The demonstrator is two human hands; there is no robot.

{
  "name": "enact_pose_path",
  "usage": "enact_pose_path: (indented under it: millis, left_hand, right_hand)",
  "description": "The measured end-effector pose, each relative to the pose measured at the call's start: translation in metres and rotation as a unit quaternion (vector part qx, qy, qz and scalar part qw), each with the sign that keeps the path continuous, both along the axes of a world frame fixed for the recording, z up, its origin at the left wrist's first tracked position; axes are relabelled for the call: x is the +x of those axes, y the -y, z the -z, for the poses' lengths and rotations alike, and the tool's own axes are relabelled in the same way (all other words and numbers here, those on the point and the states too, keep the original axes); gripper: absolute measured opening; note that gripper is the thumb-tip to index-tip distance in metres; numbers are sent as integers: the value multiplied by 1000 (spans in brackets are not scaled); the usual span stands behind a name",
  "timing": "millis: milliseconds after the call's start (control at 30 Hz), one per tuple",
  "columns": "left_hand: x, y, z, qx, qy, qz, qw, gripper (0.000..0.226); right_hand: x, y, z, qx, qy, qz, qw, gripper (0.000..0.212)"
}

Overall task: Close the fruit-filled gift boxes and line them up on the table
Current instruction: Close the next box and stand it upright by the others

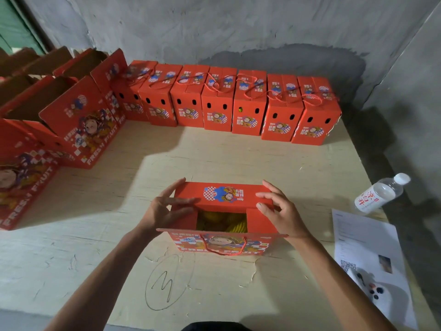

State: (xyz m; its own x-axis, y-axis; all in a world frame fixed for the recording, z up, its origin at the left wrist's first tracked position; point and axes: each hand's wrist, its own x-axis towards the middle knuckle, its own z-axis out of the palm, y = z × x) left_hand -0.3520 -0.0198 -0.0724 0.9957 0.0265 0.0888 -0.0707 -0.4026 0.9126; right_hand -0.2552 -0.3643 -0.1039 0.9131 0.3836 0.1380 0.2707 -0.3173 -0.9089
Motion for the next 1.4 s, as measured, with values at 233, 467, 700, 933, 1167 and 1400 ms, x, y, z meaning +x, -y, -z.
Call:
enact_pose_path:
  millis: [233,467,700,933,1167,1400]
  left_hand:
    - [16,4,-7,289,-97,75,949,114]
    - [25,28,-6,416,-140,50,897,114]
    - [24,30,-7,402,-146,40,903,97]
    - [9,28,-4,243,28,-24,969,41]
    - [-36,12,2,107,95,-97,985,14]
    - [-66,-10,7,185,120,32,975,45]
  right_hand:
    - [-1,-6,5,-7,9,4,1000,24]
    - [-1,-8,6,-9,22,4,1000,26]
    - [-3,-8,3,-8,9,10,1000,26]
    - [-11,1,-1,33,-21,9,999,26]
    - [-34,12,-6,39,-29,62,997,22]
    - [-56,18,-11,-24,36,29,999,37]
